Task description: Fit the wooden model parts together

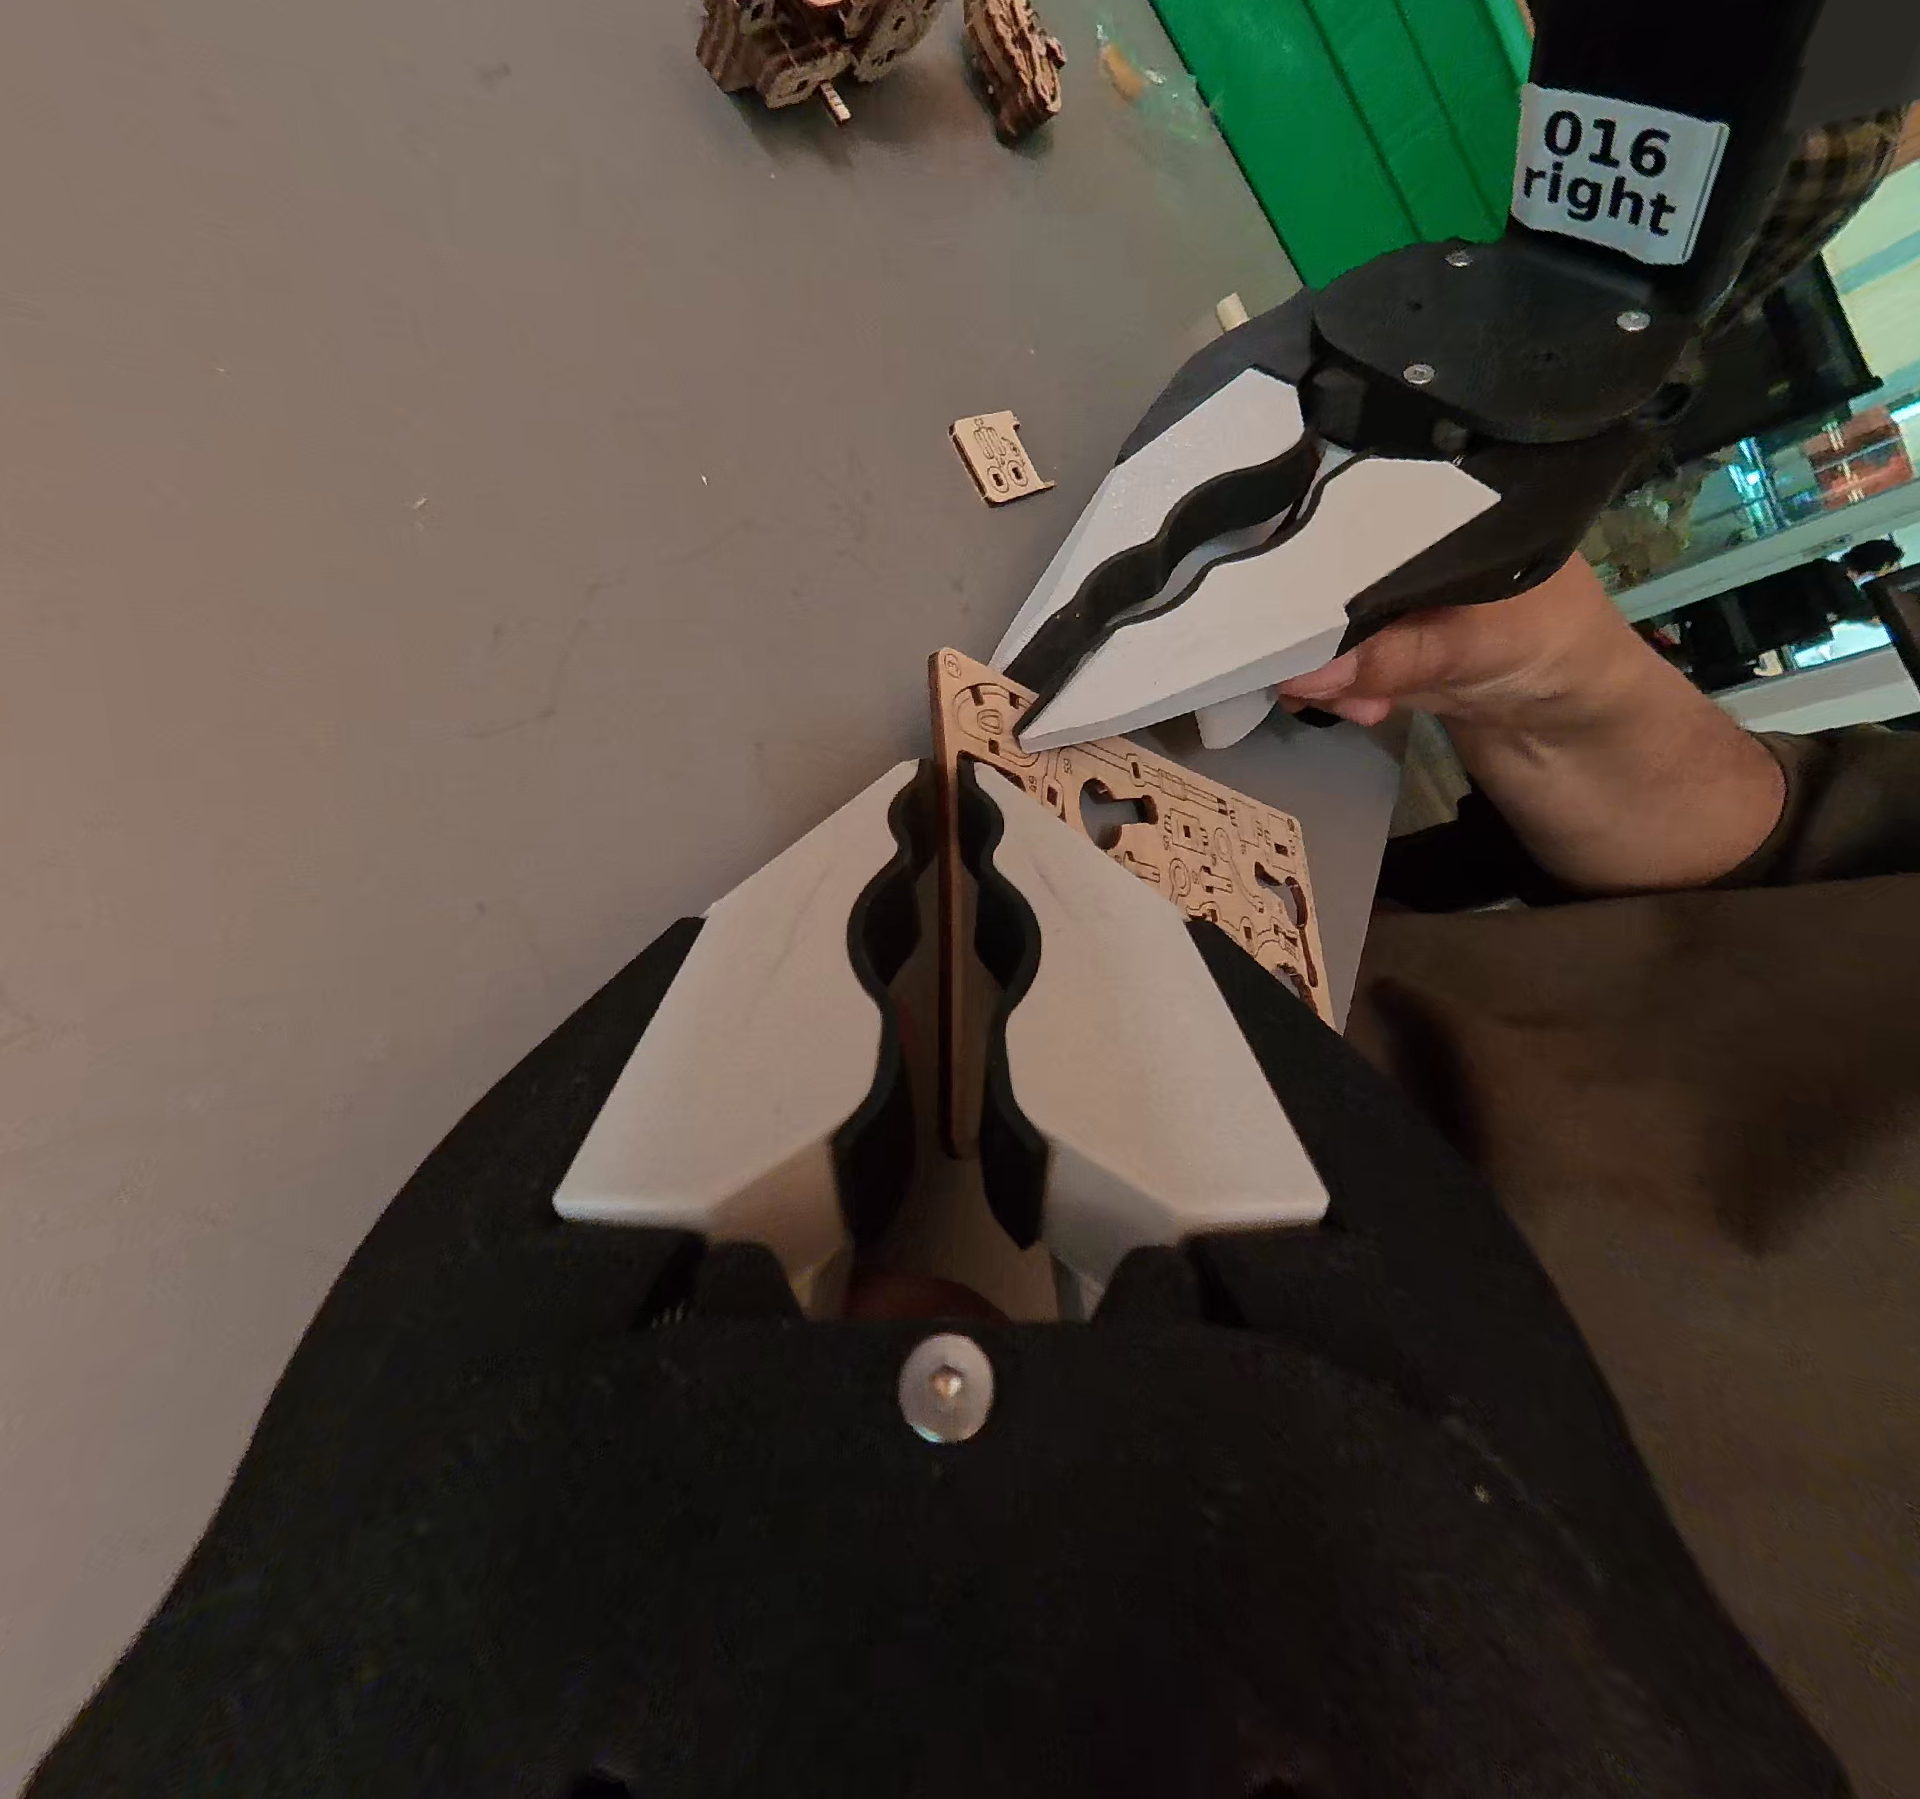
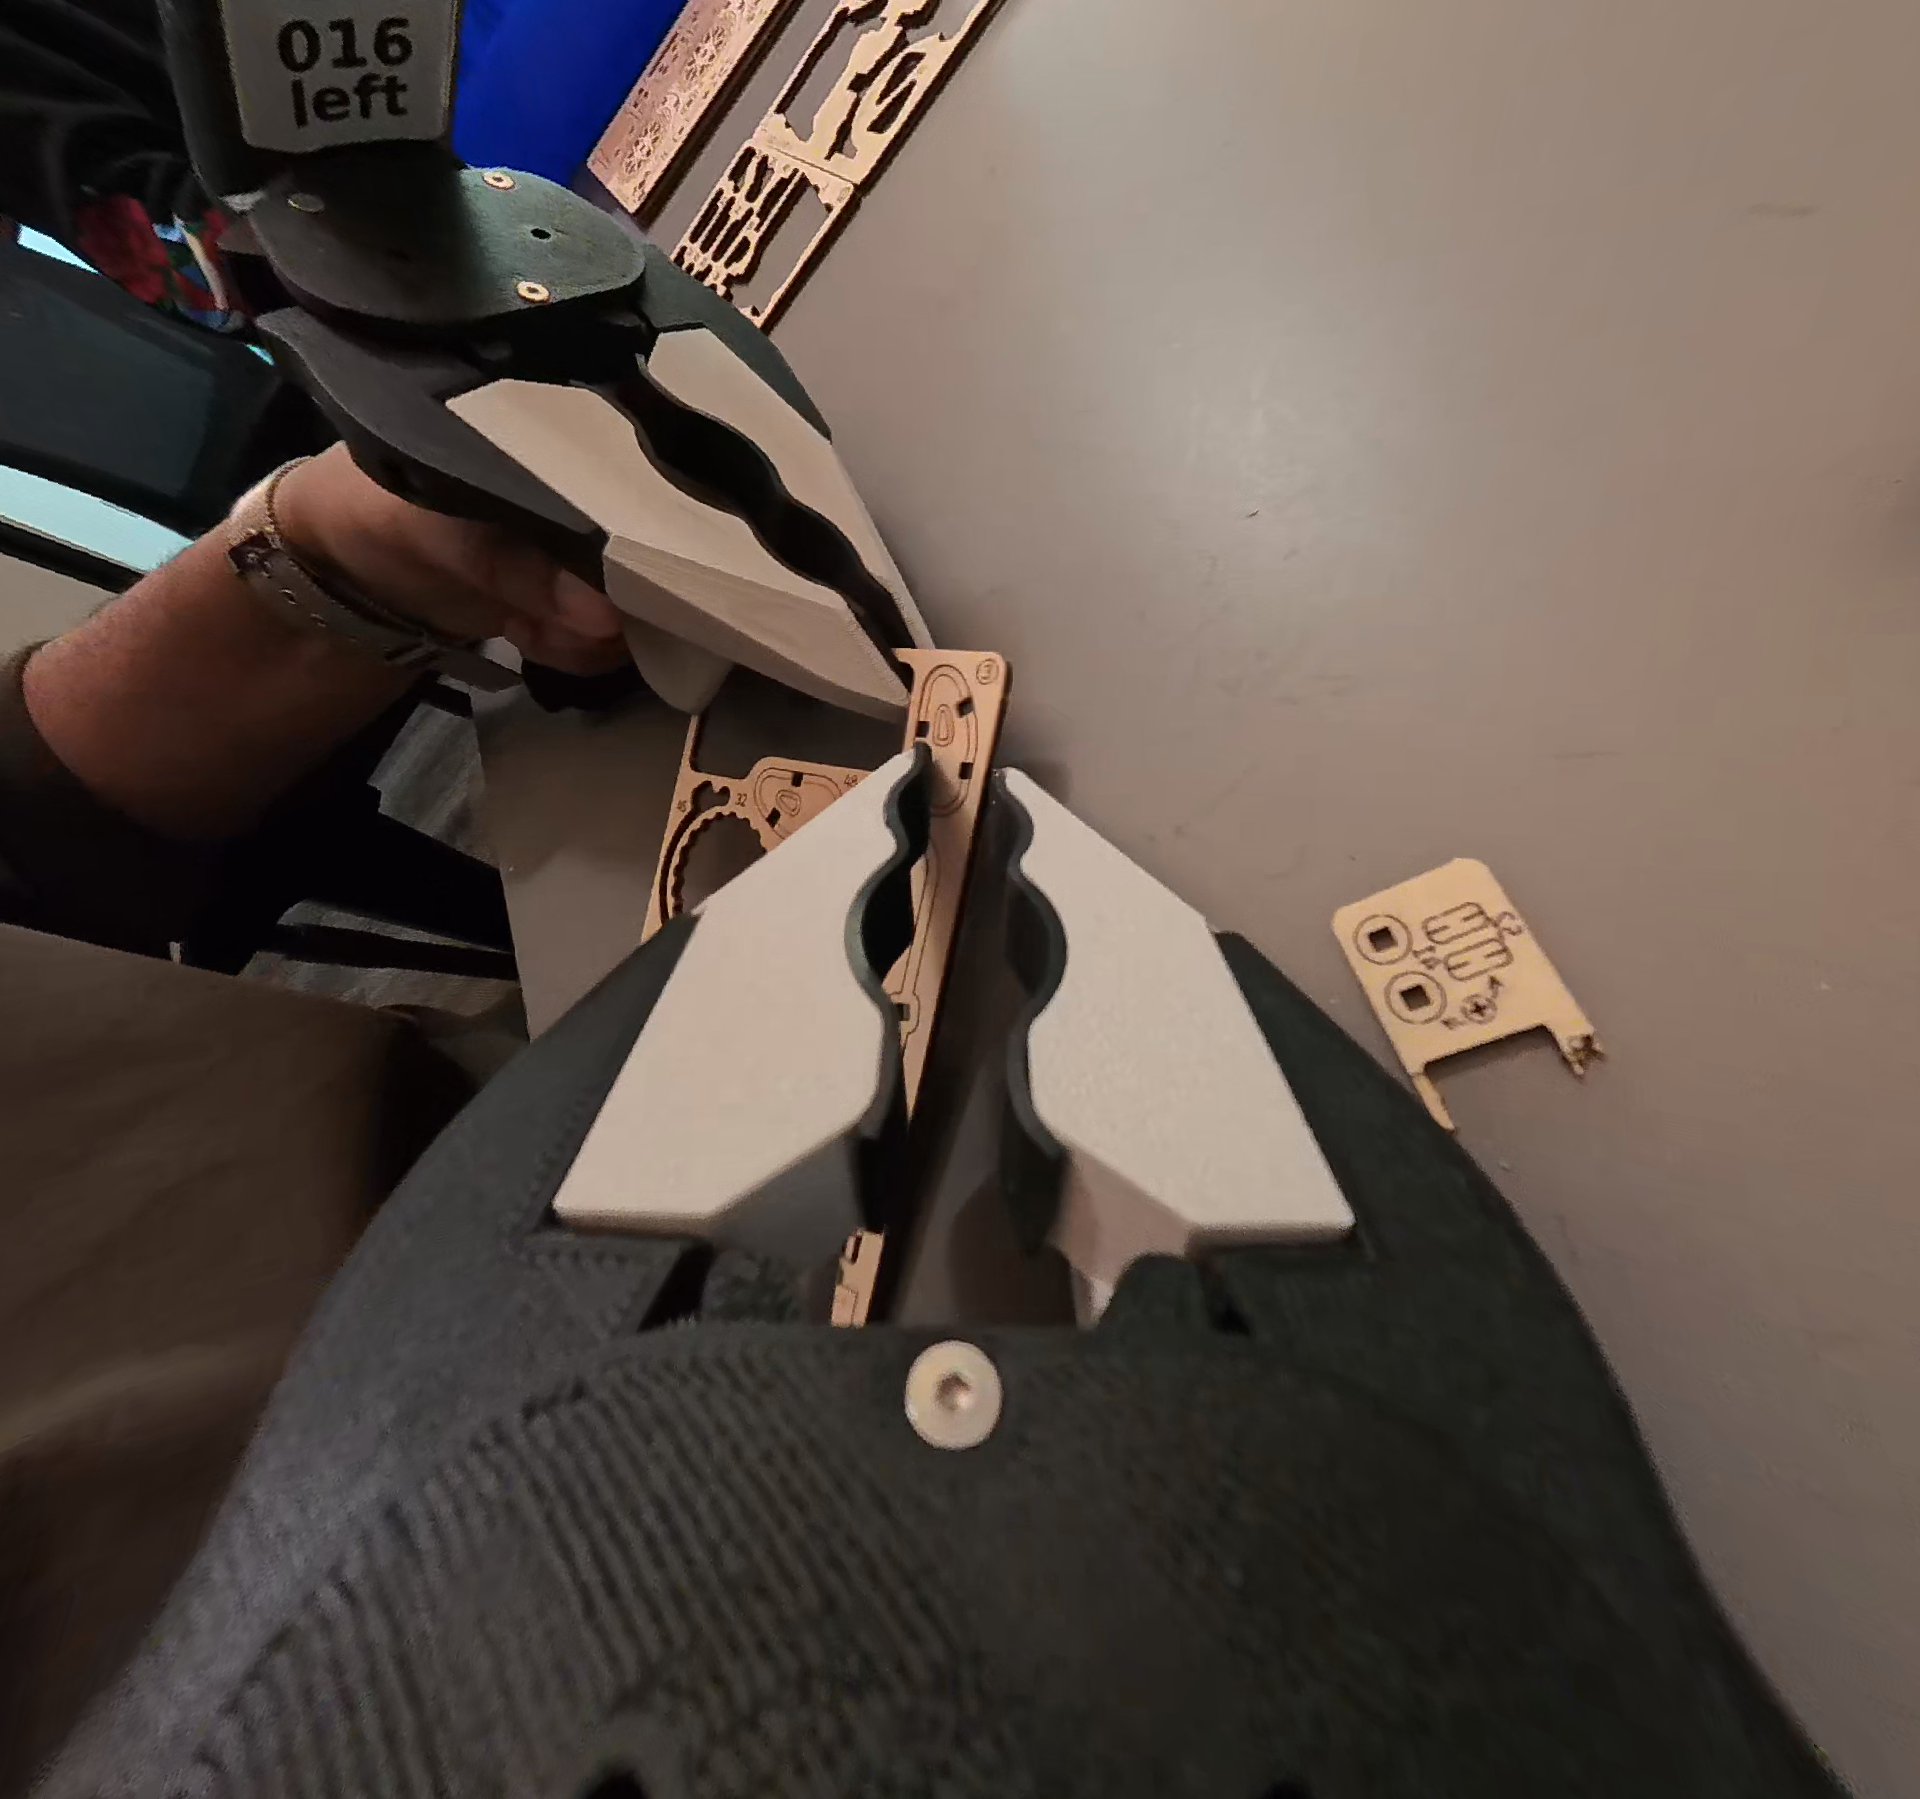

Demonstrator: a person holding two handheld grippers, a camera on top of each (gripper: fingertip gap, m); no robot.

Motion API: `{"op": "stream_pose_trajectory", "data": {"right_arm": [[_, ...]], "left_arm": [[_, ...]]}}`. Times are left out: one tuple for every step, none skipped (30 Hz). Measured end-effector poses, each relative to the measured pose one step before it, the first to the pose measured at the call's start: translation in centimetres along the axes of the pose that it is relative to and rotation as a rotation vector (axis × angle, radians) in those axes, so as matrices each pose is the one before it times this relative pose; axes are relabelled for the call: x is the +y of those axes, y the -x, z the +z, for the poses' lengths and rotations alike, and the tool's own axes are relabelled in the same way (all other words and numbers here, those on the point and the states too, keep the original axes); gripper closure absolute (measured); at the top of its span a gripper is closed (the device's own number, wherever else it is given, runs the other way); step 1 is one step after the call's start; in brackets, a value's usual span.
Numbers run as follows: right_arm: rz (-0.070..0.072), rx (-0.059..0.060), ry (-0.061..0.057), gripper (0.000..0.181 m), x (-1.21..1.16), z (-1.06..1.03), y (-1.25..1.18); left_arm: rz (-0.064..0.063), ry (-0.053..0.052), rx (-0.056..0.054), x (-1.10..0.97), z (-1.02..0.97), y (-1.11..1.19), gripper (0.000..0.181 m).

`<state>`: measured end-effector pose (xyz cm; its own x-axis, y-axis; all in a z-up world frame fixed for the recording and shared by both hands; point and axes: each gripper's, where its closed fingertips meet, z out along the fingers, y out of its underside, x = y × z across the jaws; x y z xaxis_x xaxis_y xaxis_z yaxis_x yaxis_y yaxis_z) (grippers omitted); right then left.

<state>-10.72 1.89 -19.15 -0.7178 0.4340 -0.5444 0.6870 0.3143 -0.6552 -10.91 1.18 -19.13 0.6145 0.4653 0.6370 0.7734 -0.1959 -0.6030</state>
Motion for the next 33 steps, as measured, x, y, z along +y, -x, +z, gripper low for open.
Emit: {"op": "stream_pose_trajectory", "data": {"right_arm": [[-0.0066,0.0064,-0.0025,0.172,-0.018,0.008,-0.013],[0.005,-0.0001,-0.0029,0.172,-0.039,0.009,-0.009],[0.0098,-0.0069,-0.0016,0.172,-0.048,-0.01,0.004],[0.0124,-0.0107,-0.0038,0.172,-0.097,-0.041,0.015],[0.008,-0.0083,-0.0121,0.172,-0.235,-0.086,-0.003],[-0.0016,-0.0038,-0.0155,0.172,-0.283,-0.116,0.0],[-0.0018,-0.0066,-0.0104,0.172,-0.231,-0.132,0.088],[0.0011,-0.0119,-0.0198,0.172,-0.367,-0.186,0.19],[0.0004,-0.0143,-0.0296,0.168,-0.491,-0.272,0.246],[-0.0011,-0.0095,-0.0331,0.161,-0.586,-0.346,0.186],[-0.0031,-0.0054,-0.0408,0.155,-0.704,-0.387,0.117],[-0.0066,-0.0042,-0.0448,0.154,-0.771,-0.397,0.108],[-0.0093,0.0005,-0.0423,0.154,-0.741,-0.341,0.062],[-0.0144,0.0003,-0.0425,0.154,-0.72,-0.29,0.12],[-0.0144,-0.0013,-0.0386,0.154,-0.633,-0.243,0.197],[-0.0134,-0.0045,-0.0312,0.155,-0.509,-0.154,0.292],[-0.0167,-0.0047,-0.0265,0.156,-0.404,-0.069,0.342],[-0.0213,-0.0002,-0.0206,0.156,-0.284,0.008,0.307],[-0.025,0.0057,-0.0142,0.157,-0.181,0.054,0.269],[-0.0293,0.005,-0.0098,0.157,-0.116,0.107,0.326],[-0.0286,0.0024,-0.0022,0.156,0.013,0.16,0.388],[-0.0213,-0.0014,0.0063,0.157,0.177,0.267,0.446],[-0.0082,-0.01,0.0146,0.157,0.375,0.393,0.574],[0.008,-0.0202,0.0176,0.157,0.484,0.533,0.701],[0.022,-0.0279,0.0155,0.156,0.532,0.658,0.819],[0.0298,-0.0299,0.0123,0.155,0.524,0.76,0.833],[0.0354,-0.0203,0.0125,0.154,0.543,0.8,0.649],[0.0416,-0.0009,0.0113,0.152,0.543,0.81,0.287],[0.0457,0.0183,0.0047,0.148,0.469,0.772,-0.09],[0.0461,0.029,-0.001,0.14,0.409,0.682,-0.318],[0.045,0.0144,0.0002,0.141,0.468,0.619,-0.154],[0.0517,-0.0104,0.0039,0.141,0.518,0.562,0.197],[0.0588,-0.0261,0.0043,0.14,0.5,0.533,0.393]], "left_arm": [[-0.0022,-0.0003,0.0013,-0.006,0.004,0.013,0.181],[-0.0047,-0.0018,0.0027,-0.032,-0.026,0.011,0.181],[-0.0028,-0.0018,0.0036,-0.027,-0.017,-0.016,0.181],[-0.0006,-0.0028,0.0032,-0.032,-0.015,-0.031,0.181],[-0.0024,-0.007,0.0026,-0.105,-0.022,-0.011,0.181],[-0.0047,-0.0104,0.007,-0.16,-0.04,-0.053,0.181],[-0.0059,-0.0058,0.0135,-0.107,-0.068,-0.118,0.181],[-0.006,-0.0122,0.0187,-0.184,-0.168,-0.188,0.181],[-0.0106,-0.0204,0.0167,-0.318,-0.252,-0.128,0.181],[-0.0128,-0.0204,0.0027,-0.322,-0.32,0.139,0.181],[-0.01,-0.022,-0.0023,-0.377,-0.398,0.278,0.181],[-0.0133,-0.0349,-0.0075,-0.598,-0.5,0.38,0.181],[-0.0202,-0.0478,-0.0095,-0.843,-0.615,0.426,0.181],[-0.0261,-0.0518,-0.0034,-0.957,-0.712,0.371,0.181],[-0.0304,-0.0465,0.0063,-0.941,-0.768,0.219,0.181],[-0.0274,-0.0422,0.0038,-0.912,-0.797,0.238,0.181],[-0.0191,-0.0441,-0.0041,-0.934,-0.798,0.263,0.181],[-0.008,-0.0412,-0.0119,-0.892,-0.718,0.267,0.181],[0.0092,-0.04,-0.0271,-0.851,-0.66,0.337,0.181],[0.0235,-0.0665,-0.0485,-1.135,-0.706,0.487,0.181],[0.0237,-0.0848,-0.0489,-1.311,-0.712,0.426,0.181],[0.0122,-0.0813,-0.0396,-1.179,-0.629,0.319,0.181],[0.006,-0.0743,-0.0342,-0.959,-0.499,0.273,0.181],[-0.0022,-0.0602,-0.0305,-0.623,-0.393,0.228,0.181],[-0.0109,-0.061,-0.0291,-0.519,-0.371,0.149,0.181],[-0.0112,-0.0541,-0.0248,-0.35,-0.371,0.001,0.181],[-0.0069,-0.0402,-0.0194,-0.153,-0.337,-0.144,0.181],[-0.0034,-0.0324,-0.0172,-0.045,-0.368,-0.244,0.181],[-0.0013,-0.0354,-0.0182,-0.074,-0.454,-0.258,0.181],[-0.0024,-0.0391,-0.0173,-0.141,-0.534,-0.271,0.181],[-0.0049,-0.0331,-0.0122,-0.118,-0.563,-0.302,0.181],[-0.0118,-0.0271,-0.0053,-0.111,-0.527,-0.34,0.181],[-0.0151,-0.0221,0.006,-0.117,-0.476,-0.429,0.181]]}}
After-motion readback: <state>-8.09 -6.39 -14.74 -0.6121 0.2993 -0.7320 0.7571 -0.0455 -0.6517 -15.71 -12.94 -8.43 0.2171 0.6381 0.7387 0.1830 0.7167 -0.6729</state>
